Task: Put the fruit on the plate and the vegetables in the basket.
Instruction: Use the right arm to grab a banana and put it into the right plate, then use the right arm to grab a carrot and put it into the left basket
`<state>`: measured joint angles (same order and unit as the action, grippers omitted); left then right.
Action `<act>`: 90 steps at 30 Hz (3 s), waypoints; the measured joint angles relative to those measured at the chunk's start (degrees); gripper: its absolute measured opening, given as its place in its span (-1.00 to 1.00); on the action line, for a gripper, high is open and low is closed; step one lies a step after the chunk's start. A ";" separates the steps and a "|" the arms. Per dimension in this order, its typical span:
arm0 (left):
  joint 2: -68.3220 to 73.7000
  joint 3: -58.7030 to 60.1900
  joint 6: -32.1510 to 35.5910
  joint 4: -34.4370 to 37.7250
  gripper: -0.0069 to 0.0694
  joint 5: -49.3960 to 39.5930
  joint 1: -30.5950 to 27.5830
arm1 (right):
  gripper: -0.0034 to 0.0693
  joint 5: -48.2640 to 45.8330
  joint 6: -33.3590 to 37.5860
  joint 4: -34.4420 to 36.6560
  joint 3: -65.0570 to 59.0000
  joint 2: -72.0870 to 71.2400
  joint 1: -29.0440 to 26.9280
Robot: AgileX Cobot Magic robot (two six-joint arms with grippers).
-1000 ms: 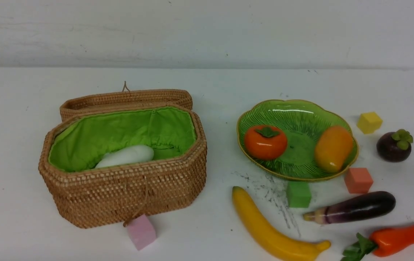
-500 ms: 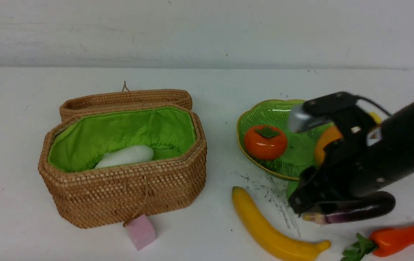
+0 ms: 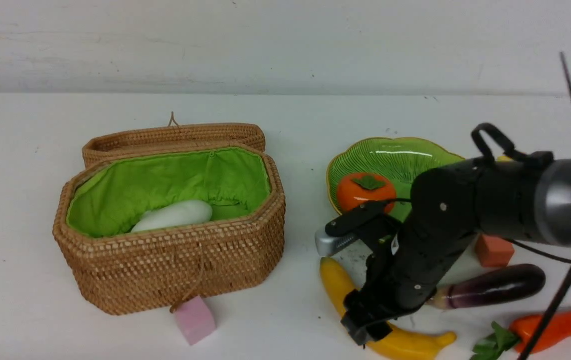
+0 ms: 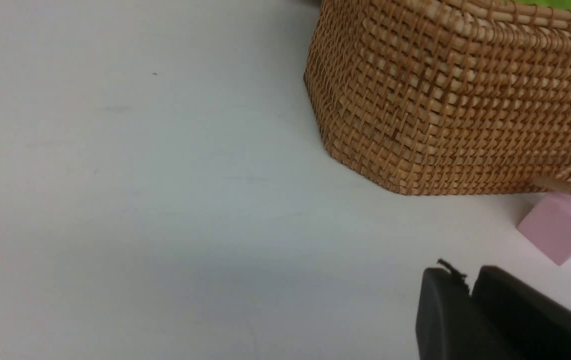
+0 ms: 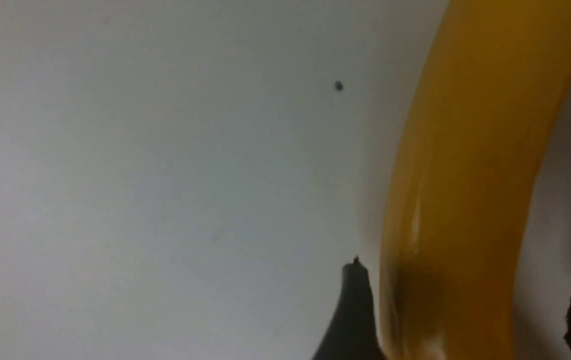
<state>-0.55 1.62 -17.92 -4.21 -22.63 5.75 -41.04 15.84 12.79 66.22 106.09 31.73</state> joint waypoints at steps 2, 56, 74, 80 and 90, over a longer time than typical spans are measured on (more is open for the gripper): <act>0.00 0.00 0.00 0.00 -0.61 0.00 0.00 | 0.54 0.54 0.02 -0.27 0.30 1.95 0.05; 0.00 0.00 0.00 0.00 -0.51 0.00 0.00 | 0.75 -4.98 -29.64 1.09 14.67 -17.26 -28.17; 0.00 0.00 0.00 0.00 -0.46 0.00 0.00 | 0.61 -3.89 -54.03 -9.14 -20.02 -36.12 -29.05; 0.00 0.00 0.00 0.00 -0.44 0.00 0.00 | 0.61 5.12 -62.41 -11.29 -24.16 -33.55 -29.05; 0.00 0.00 0.00 0.00 -0.43 0.00 0.00 | 0.61 13.60 -68.08 -14.32 -25.07 -18.89 -29.05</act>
<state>-0.55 1.62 -17.92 -4.21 -22.63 5.75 -27.45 -52.23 -1.53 41.15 87.20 2.68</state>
